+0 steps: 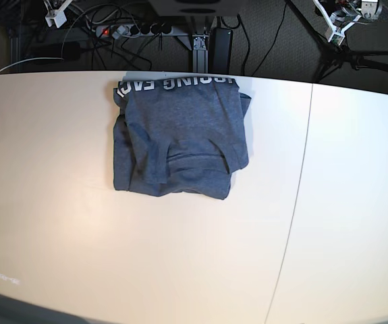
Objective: Fold the T-shirt properly
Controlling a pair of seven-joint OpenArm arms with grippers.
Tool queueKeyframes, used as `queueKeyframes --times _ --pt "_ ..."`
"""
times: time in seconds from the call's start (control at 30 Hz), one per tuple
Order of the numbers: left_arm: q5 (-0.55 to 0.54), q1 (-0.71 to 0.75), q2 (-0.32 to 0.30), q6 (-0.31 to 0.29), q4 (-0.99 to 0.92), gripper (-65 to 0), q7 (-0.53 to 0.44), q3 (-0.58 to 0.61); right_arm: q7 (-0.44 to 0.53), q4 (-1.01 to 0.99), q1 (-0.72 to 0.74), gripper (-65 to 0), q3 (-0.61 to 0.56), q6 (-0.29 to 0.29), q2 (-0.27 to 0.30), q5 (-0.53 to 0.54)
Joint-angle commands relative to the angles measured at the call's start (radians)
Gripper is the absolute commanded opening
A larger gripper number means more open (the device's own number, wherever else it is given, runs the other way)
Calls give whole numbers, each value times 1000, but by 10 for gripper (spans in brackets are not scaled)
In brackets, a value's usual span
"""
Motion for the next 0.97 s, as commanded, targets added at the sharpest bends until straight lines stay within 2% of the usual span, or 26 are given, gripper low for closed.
queueKeyframes --times 0.0,0.17,0.3,0.37,0.53,0.63,0.77,0.93 --pt "11 -40 3 49 -61 -650 -27 13 13 -60 40 -650 -10 2 12 -7" --pt "153 -257 96 216 -451 -650 -79 133 42 -437 315 -650 -100 -26 -2 -134" --pt "158 -417 154 260 -667 -650 -164 247 71 -662 515 -650 -177 -133 -46 -237" --pt "146 -475 173 264 -695 -650 -158 295 78 -713 580 -650 -193 -161 -72 -257" --pt "92 -552 179 263 -695 -650 -138 364 64 -711 651 -650 -193 -166 -119 -288" --pt "89 -557 174 259 -695 -650 -132 380 62 -679 661 -650 -192 -164 -127 -288" --pt "62 -556 172 252 -695 -650 -105 382 -47 -644 661 -650 -192 -163 -130 -284" --pt "12 -555 173 252 -695 -650 -113 382 -75 -640 661 -650 -192 -163 -128 -278"
